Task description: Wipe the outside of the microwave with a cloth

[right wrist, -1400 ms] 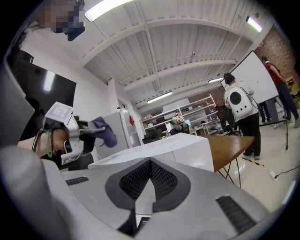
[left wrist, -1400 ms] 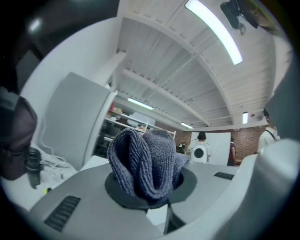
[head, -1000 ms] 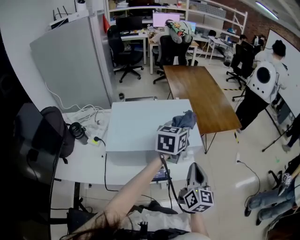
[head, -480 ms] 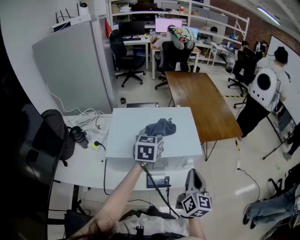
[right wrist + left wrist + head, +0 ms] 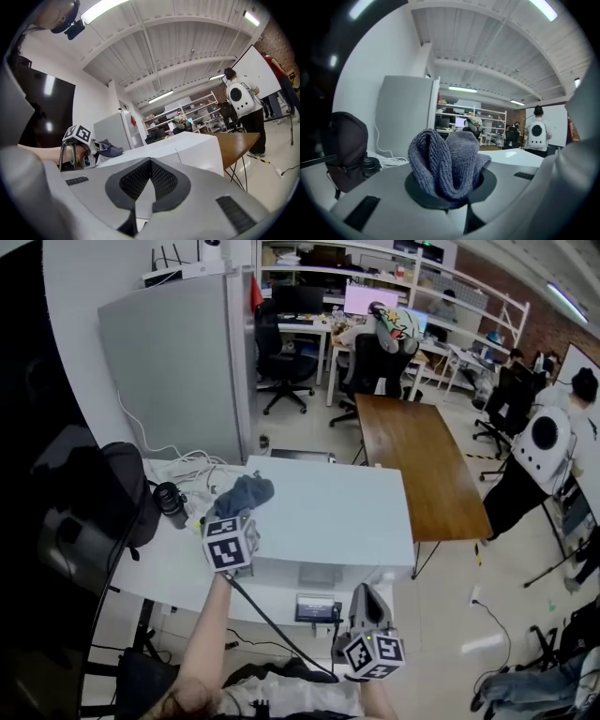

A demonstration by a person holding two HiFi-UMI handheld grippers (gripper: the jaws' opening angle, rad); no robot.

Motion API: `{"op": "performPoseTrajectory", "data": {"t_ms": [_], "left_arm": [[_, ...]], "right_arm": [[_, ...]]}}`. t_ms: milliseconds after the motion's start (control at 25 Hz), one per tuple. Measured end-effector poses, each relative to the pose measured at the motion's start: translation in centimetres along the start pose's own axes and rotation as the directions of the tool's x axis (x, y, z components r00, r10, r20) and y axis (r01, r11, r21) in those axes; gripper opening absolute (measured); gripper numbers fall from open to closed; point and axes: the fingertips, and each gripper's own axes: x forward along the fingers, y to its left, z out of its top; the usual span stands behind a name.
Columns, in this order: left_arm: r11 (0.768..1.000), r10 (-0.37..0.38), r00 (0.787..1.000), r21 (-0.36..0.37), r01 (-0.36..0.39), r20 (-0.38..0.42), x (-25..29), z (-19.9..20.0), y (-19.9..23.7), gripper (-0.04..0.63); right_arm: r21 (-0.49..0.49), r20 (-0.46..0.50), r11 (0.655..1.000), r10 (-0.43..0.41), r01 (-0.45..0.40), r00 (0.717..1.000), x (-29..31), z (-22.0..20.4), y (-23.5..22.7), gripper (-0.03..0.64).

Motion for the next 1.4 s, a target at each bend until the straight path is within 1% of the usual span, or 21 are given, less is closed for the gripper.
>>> {"op": "performPoseTrajectory", "data": {"t_ms": [120,200,280,320,400,520,600,640,680,760,800,840,920,1000,1040,1120,1200,1240,1280,1360,1400], "left_arm": [[0.996,0.066,0.998,-0.062,-0.067,-0.017,-1.8,-0.5,3.4,0.055],[0.994,0.098,0.995,-0.057,-0.098,-0.010,-4.2,0.0,4.7,0.055],[0.995,0.091,0.995,-0.035,-0.090,0.030,-6.0,1.4,4.6,0.055],[0.997,0.067,0.997,-0.030,-0.066,0.046,-5.9,2.0,3.7,0.055],[1.000,-0.013,0.997,-0.018,0.014,0.070,-3.8,3.2,0.6,0.055],[0.989,-0.148,0.985,0.023,0.146,0.092,0.5,4.4,-4.8,0.055],[0.971,-0.239,0.967,0.057,0.234,0.092,2.6,4.0,-9.3,0.055],[0.958,-0.285,0.954,0.069,0.279,0.096,3.6,3.5,-11.9,0.055],[0.941,-0.337,0.936,0.073,0.331,0.102,4.1,3.0,-14.8,0.055],[0.891,-0.455,0.885,0.060,0.451,0.102,4.0,2.7,-21.3,0.055],[0.869,-0.495,0.864,0.059,0.492,0.094,3.7,3.0,-23.8,0.055],[0.856,-0.516,0.853,0.070,0.512,0.079,3.8,3.5,-25.7,0.055],[0.839,-0.539,0.841,0.106,0.534,0.034,4.7,4.2,-29.0,0.055],[0.813,-0.573,0.819,0.114,0.571,-0.022,5.5,3.6,-32.1,0.055],[0.802,-0.585,0.810,0.110,0.587,-0.052,5.8,2.9,-33.2,0.055],[0.792,-0.597,0.796,0.084,0.605,-0.106,6.2,1.3,-34.3,0.055],[0.779,-0.613,0.777,0.059,0.625,-0.140,6.8,0.3,-34.9,0.055],[0.777,-0.611,0.777,0.068,0.625,-0.151,7.3,0.0,-34.8,0.055],[0.781,-0.601,0.783,0.091,0.618,-0.159,7.9,-0.2,-34.4,0.055],[0.796,-0.565,0.807,0.144,0.588,-0.168,8.9,-0.7,-33.0,0.055],[0.806,-0.547,0.820,0.155,0.571,-0.169,9.2,-0.8,-32.1,0.055]], "right_arm": [[0.000,-0.015,1.000,0.028,-0.028,1.000,0.1,-0.4,1.0,0.023],[-0.001,-0.026,0.999,0.036,-0.036,0.999,-1.3,-0.2,1.9,0.023],[-0.010,-0.036,1.000,0.029,-0.030,0.999,-2.7,-0.3,2.6,0.023],[-0.013,-0.037,1.000,0.012,-0.012,0.999,-2.9,-0.3,2.3,0.023],[-0.020,-0.029,0.999,-0.036,0.035,0.999,-2.4,-0.2,1.2,0.023],[-0.022,-0.014,0.997,-0.074,0.074,0.997,-1.3,0.4,0.6,0.023],[-0.007,0.005,0.994,-0.106,0.106,0.994,-1.5,-0.1,-0.6,0.023],[-0.005,0.018,0.992,-0.123,0.123,0.992,-1.9,-0.8,-1.8,0.023],[-0.015,0.030,0.990,-0.140,0.141,0.990,-2.4,-1.5,-3.1,0.023],[-0.041,0.042,0.985,-0.166,0.168,0.985,-3.7,-1.7,-5.0,0.023],[-0.044,0.040,0.983,-0.179,0.181,0.983,-4.3,-1.1,-5.1,0.023],[-0.040,0.035,0.981,-0.189,0.191,0.981,-4.5,-0.2,-4.9,0.023],[-0.025,0.024,0.981,-0.192,0.193,0.981,-4.0,1.1,-4.6,0.023],[-0.011,0.016,0.982,-0.189,0.189,0.982,-3.5,1.5,-4.7,0.023],[-0.005,0.012,0.983,-0.186,0.186,0.983,-3.4,1.4,-4.6,0.023],[0.002,0.008,0.984,-0.179,0.179,0.984,-3.5,1.1,-4.5,0.023],[0.003,0.014,0.984,-0.177,0.177,0.984,-3.1,1.0,-4.5,0.023],[0.005,0.018,0.984,-0.180,0.180,0.983,-2.9,0.9,-4.6,0.023],[0.008,0.020,0.983,-0.183,0.183,0.983,-2.7,0.9,-4.7,0.023],[0.012,0.019,0.982,-0.188,0.188,0.982,-2.5,0.7,-4.8,0.023],[0.011,0.015,0.982,-0.190,0.190,0.982,-2.6,0.6,-4.9,0.023]]}}
